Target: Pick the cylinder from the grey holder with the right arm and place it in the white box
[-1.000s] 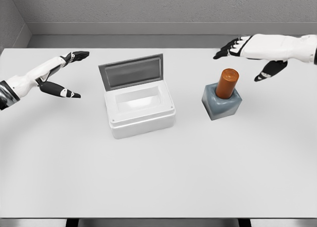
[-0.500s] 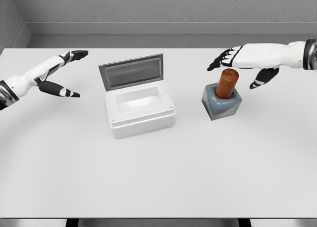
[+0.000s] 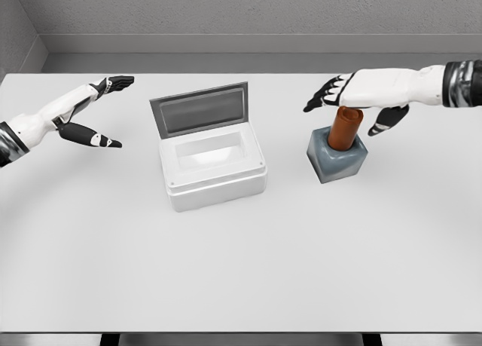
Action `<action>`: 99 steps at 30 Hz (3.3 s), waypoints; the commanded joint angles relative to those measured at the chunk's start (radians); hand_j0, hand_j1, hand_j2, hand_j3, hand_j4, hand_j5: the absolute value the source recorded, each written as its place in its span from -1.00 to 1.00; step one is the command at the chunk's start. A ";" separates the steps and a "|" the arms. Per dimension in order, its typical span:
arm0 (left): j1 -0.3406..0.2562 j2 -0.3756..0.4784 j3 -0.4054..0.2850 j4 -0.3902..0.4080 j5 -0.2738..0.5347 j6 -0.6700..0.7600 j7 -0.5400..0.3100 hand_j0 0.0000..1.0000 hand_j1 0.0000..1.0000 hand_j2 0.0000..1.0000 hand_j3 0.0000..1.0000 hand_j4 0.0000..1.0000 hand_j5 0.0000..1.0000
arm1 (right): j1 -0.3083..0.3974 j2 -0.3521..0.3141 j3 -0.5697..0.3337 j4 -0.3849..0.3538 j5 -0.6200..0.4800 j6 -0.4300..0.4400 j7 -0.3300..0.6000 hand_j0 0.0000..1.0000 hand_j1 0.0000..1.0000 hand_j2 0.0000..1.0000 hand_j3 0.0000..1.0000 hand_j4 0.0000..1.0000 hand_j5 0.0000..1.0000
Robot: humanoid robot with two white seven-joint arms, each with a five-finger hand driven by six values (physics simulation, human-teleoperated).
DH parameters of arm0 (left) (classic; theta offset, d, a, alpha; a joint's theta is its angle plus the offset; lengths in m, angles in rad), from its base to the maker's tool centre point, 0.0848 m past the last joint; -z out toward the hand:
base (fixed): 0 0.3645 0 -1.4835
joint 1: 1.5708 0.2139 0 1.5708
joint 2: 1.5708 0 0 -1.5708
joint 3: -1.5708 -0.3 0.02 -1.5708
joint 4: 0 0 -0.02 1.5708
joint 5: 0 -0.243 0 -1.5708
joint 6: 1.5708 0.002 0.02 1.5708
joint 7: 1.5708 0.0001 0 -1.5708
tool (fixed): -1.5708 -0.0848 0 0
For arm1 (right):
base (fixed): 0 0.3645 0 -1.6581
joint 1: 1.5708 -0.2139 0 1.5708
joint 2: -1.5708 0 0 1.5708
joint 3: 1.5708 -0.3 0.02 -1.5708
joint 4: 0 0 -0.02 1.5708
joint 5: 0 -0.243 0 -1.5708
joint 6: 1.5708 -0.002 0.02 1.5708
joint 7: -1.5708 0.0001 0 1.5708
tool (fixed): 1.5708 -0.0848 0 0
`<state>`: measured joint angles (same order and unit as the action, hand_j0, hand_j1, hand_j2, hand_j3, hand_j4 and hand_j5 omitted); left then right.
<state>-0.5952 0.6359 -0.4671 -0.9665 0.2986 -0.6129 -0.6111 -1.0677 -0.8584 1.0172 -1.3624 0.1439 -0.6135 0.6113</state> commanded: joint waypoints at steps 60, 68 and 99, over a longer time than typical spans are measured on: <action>-0.003 0.001 -0.002 0.017 0.008 0.002 0.000 1.00 1.00 1.00 1.00 1.00 1.00 | -0.009 -0.010 0.052 -0.006 0.048 0.003 0.000 0.09 0.09 0.09 0.09 0.09 0.09; -0.003 0.001 -0.002 0.017 0.008 0.002 0.000 1.00 1.00 1.00 1.00 1.00 1.00 | -0.009 -0.016 0.052 -0.006 0.048 0.003 0.000 0.06 0.06 0.06 0.06 0.06 0.06; -0.003 0.002 0.001 0.017 0.008 0.002 0.000 1.00 1.00 1.00 1.00 1.00 1.00 | -0.063 -0.030 0.041 -0.029 0.032 0.003 0.000 -0.09 -0.09 -0.09 -0.09 -0.09 -0.09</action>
<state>-0.5982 0.6373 -0.4672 -0.9488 0.2987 -0.6129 -0.6111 -1.1321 -0.8882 1.0595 -1.3905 0.1819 -0.6140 0.6116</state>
